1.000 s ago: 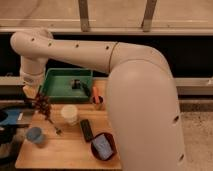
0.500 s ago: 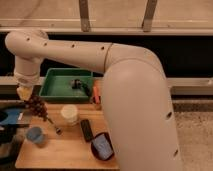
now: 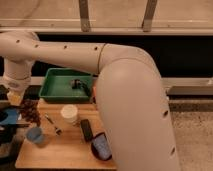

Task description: Place grapes in plastic cup

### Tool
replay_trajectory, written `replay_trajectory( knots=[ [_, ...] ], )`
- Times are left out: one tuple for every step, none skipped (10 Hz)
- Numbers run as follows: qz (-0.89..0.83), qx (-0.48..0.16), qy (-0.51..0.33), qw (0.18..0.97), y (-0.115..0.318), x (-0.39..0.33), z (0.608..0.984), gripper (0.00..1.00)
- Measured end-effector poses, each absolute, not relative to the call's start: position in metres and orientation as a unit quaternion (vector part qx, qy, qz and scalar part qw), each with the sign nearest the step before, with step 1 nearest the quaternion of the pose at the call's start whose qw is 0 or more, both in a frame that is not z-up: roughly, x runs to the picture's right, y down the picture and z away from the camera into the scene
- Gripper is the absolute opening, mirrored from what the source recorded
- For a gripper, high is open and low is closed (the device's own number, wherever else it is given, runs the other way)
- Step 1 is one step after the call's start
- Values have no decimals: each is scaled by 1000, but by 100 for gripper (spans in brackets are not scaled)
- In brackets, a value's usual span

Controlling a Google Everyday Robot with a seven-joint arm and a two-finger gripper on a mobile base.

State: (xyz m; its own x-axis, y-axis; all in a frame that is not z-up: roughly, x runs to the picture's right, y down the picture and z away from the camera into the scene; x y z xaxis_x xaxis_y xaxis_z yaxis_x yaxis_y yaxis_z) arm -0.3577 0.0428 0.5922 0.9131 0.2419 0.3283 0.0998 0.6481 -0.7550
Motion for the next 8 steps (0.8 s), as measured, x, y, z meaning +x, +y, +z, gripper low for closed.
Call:
replay_trajectory(
  knots=[
    [35,-422,-207,882,48,-360,590,0],
    [31,-427,-210,879,54,-365,587,0],
    [31,-432,-215,875,60,-367,585,0],
    [31,-437,-218,872,68,-369,585,0],
    [33,-442,-222,868,74,-370,586,0],
    [37,-448,-224,865,80,-369,588,0],
    [41,-452,-227,862,84,-367,590,0],
    [43,-456,-229,859,88,-367,591,0]
  ],
)
